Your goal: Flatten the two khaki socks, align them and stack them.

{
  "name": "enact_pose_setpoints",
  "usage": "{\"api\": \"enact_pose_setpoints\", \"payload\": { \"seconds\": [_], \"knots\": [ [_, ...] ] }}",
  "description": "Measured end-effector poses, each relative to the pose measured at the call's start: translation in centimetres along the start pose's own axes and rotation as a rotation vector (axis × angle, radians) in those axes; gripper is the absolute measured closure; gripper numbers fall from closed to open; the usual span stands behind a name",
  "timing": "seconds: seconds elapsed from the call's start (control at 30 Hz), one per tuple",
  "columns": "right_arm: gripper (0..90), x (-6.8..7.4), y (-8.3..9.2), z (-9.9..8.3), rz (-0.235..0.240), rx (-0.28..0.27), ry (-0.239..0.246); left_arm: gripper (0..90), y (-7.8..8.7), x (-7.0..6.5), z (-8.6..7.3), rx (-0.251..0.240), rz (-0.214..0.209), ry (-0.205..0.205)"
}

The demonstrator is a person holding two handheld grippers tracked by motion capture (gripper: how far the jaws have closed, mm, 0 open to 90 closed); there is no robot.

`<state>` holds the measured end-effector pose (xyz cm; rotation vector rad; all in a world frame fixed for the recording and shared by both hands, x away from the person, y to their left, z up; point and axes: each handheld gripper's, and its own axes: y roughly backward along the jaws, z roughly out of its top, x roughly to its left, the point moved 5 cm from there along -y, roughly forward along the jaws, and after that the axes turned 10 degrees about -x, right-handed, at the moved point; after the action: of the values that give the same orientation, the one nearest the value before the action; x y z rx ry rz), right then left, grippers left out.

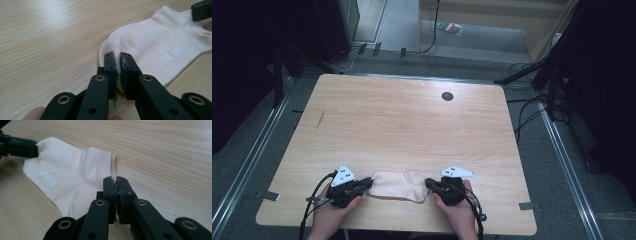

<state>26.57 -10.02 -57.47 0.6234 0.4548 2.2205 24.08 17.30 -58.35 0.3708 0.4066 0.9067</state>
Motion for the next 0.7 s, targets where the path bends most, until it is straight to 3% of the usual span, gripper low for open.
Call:
{"api": "enact_pose_setpoints", "payload": {
  "seconds": [0.07,0.1,0.13,0.17,0.2,0.23,0.27,0.33,0.37,0.5,0.57,0.7],
  "knots": [
    [87.4,-0.1,-0.1,0.1,-0.01,-0.005,0.007,80.2,0.0,-0.1,0.1,-0.009,-0.002,0.009],
    [85.5,-0.1,0.0,0.2,-0.012,-0.017,-0.003,70.3,0.2,0.1,0.3,-0.04,-0.012,0.026],
    [85.5,-0.1,0.0,0.2,-0.012,-0.017,-0.003,69.1,0.2,0.1,0.3,-0.04,-0.012,0.026],
    [85.7,0.1,0.2,0.7,-0.006,-0.059,-0.008,68.5,0.6,0.2,0.9,-0.101,-0.011,0.035],
    [85.7,0.1,0.2,0.7,-0.006,-0.059,-0.008,70.2,0.6,0.2,0.9,-0.101,-0.011,0.035],
    [88.8,0.6,0.4,1.4,0.004,-0.094,0.002,73.5,1.0,0.3,1.6,-0.149,-0.013,0.041],
    [90.0,0.9,0.2,1.7,0.01,-0.101,0.008,76.6,0.9,0.2,1.8,-0.156,-0.012,0.032],
    [90.0,1.3,-0.1,2.0,0.015,-0.102,0.012,80.5,0.6,0.1,2.0,-0.145,-0.013,0.023],
    [90.0,2.0,-1.2,2.3,0.033,-0.089,0.035,85.3,0.1,-0.1,2.0,-0.124,-0.012,0.01],
    [90.0,2.6,-2.8,2.3,0.038,-0.062,0.046,89.0,-1.5,-0.4,1.7,-0.066,-0.001,0.013],
    [90.0,2.4,-4.4,1.8,0.008,-0.015,0.031,90.0,-2.3,-0.5,1.2,-0.021,0.027,0.007],
    [90.0,1.7,-4.8,1.5,-0.014,-0.009,0.013,90.0,-2.2,-0.5,1.1,-0.017,0.038,-0.004]
  ]
}}
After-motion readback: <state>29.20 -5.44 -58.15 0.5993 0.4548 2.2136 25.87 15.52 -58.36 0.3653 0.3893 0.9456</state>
